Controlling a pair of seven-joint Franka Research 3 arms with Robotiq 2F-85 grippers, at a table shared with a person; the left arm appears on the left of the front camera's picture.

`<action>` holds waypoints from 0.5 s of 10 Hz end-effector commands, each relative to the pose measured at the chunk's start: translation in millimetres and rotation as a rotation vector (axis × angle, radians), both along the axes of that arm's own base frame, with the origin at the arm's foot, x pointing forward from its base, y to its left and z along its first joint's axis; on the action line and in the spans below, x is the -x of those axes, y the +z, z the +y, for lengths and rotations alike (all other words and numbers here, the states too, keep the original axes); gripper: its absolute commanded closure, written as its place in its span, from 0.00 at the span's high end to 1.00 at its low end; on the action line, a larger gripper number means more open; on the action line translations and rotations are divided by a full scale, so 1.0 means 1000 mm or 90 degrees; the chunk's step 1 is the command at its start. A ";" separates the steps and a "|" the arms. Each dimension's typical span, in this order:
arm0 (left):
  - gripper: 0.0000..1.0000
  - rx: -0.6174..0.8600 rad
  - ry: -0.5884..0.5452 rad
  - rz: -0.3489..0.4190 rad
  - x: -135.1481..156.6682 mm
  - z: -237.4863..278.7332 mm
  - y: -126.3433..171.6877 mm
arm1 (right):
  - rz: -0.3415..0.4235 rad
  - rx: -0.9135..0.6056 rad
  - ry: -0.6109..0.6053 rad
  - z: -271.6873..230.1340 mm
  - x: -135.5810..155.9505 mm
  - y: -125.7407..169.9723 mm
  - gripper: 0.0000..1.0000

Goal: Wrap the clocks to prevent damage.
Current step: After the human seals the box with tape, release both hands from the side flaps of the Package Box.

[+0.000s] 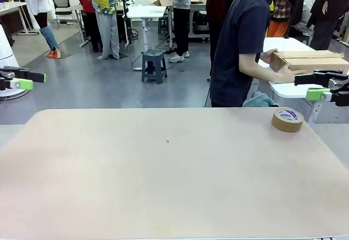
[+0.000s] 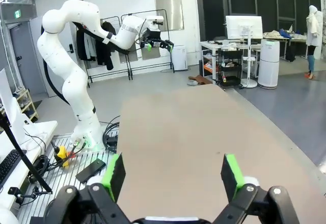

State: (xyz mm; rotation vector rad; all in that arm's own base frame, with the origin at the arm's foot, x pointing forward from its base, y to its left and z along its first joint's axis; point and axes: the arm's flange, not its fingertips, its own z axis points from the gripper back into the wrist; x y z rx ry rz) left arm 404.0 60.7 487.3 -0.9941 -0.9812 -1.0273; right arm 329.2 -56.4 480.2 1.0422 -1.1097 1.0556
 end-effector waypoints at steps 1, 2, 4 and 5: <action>1.00 -0.010 -0.004 0.023 0.001 -0.001 -0.003 | -0.003 -0.002 -0.005 -0.002 0.000 0.001 1.00; 1.00 -0.010 -0.004 0.023 0.001 -0.001 -0.003 | -0.003 -0.002 -0.005 -0.002 0.000 0.001 1.00; 1.00 -0.010 -0.004 0.023 0.001 -0.001 -0.003 | -0.003 -0.002 -0.005 -0.002 0.000 0.001 1.00; 1.00 -0.010 -0.004 0.023 0.001 -0.001 -0.003 | -0.003 -0.002 -0.005 -0.002 0.000 0.001 1.00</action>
